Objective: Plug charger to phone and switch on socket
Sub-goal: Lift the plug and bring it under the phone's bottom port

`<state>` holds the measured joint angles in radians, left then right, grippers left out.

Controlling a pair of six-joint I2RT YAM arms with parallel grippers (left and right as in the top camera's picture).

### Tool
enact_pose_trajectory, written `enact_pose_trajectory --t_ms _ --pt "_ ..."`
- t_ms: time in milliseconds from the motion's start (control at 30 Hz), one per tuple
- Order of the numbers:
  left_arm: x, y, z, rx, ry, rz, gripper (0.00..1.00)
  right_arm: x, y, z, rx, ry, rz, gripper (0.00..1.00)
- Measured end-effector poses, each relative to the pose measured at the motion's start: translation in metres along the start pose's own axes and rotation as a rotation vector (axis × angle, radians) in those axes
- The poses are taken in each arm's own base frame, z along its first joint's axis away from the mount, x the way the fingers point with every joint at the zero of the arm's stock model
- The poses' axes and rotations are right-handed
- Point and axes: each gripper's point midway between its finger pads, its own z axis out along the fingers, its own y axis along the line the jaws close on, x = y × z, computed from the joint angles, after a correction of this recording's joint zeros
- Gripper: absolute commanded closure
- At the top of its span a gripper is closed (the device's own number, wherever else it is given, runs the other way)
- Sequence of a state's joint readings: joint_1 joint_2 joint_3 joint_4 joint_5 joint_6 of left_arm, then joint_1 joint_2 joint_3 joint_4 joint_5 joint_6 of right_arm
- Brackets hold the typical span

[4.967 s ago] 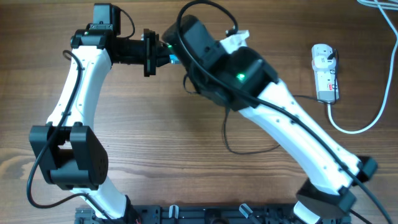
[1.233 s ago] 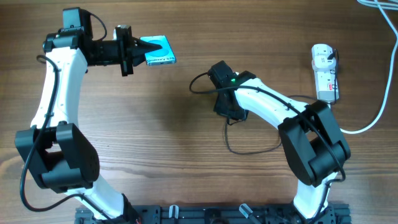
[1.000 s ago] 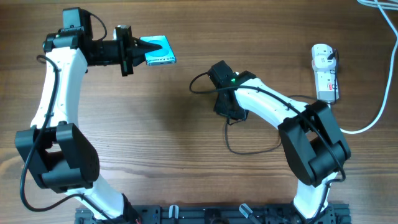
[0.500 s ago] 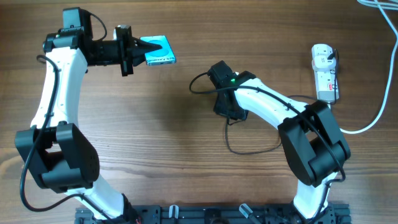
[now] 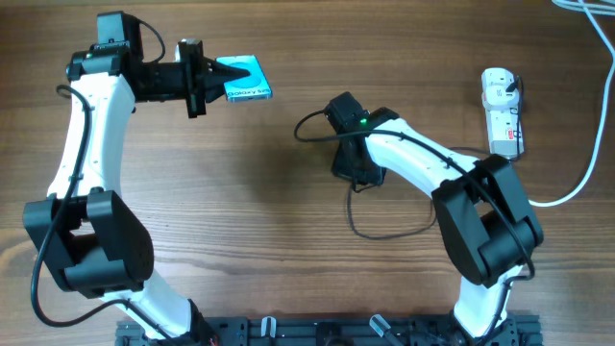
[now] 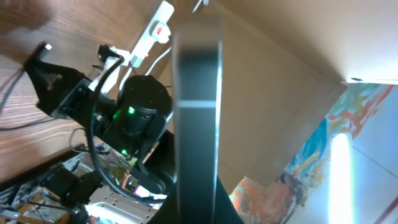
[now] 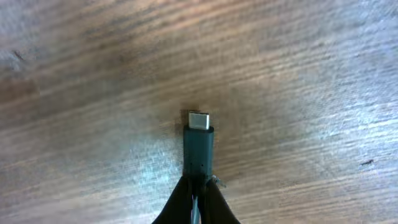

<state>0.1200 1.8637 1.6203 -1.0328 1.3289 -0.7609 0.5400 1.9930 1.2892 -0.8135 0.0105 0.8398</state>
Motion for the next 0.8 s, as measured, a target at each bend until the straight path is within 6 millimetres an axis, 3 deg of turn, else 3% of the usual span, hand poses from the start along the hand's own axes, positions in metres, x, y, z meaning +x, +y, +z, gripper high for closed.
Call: enact_pose_trajectory --t_ms 133,300,433,567,733,800 --pt "-0.008 0.003 0.000 -0.026 -0.039 0.039 0.96 0.018 -0.005 -0.013 -0.012 0.070 -0.054 0.96" --pt "-0.015 -0.002 0.000 -0.026 -0.062 0.187 0.96 0.027 0.013 -0.086 -0.216 0.027 -0.149 0.96" --pt "-0.022 -0.009 -0.001 -0.018 -0.080 0.301 0.96 0.047 0.022 -0.143 -0.380 -0.013 -0.291 0.96" --pt "-0.021 -0.010 0.002 -0.021 -0.075 0.389 0.96 0.086 0.039 -0.168 -0.463 -0.011 -0.480 0.96" --pt "-0.006 -0.001 0.042 -0.102 -0.020 0.559 0.96 0.128 0.062 -0.177 -0.512 0.005 -0.630 0.96" --pt "-0.013 0.003 0.043 -0.140 -0.050 0.572 0.96 0.132 0.064 -0.179 -0.520 0.002 -0.642 0.96"
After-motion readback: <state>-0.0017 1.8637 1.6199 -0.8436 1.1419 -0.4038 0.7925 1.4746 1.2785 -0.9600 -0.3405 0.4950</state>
